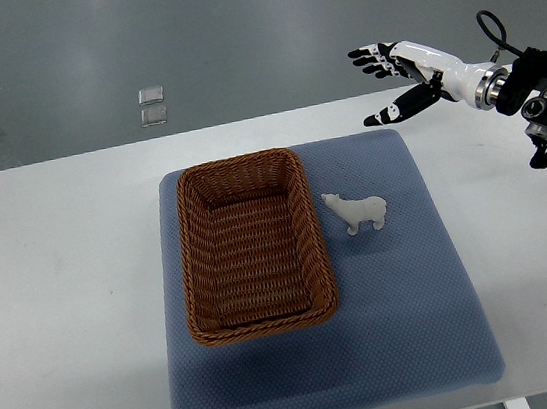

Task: Place white bear in brown basket with right hand
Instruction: 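Reach the right hand over the white polar bear figurine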

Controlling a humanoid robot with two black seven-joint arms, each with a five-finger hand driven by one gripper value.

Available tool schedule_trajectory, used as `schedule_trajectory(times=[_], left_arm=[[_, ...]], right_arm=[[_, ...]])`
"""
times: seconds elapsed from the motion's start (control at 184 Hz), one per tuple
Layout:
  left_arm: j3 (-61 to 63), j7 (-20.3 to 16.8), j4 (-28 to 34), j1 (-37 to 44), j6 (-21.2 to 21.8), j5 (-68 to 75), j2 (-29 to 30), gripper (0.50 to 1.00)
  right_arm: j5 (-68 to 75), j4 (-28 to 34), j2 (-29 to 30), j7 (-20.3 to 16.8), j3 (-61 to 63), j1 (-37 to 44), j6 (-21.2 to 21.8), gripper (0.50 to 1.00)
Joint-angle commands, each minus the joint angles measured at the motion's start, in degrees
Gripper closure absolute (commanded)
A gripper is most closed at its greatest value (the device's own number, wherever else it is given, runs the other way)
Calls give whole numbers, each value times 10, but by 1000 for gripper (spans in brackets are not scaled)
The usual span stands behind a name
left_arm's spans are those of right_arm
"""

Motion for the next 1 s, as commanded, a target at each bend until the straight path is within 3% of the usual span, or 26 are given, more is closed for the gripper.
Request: schedule_trajectory(times=[0.0,0.147,0.327,0.73,0.996], left_arm=[[0,0,0,0,0,0,0,500],[0,0,0,0,0,0,0,500],[0,0,0,0,0,0,0,500],[0,0,0,0,0,0,0,500],[0,0,0,0,0,0,0,500]], right_arm=[[-49,35,-24,-4,-62,48,31,579],[-106,79,-41,-11,-145,102,57,579],[-115,113,-43,-63,-213,152,84,581],[-57,166,-3,-263,-218,162,88,597],[-10,160,27,-279,-218,157,49,597]])
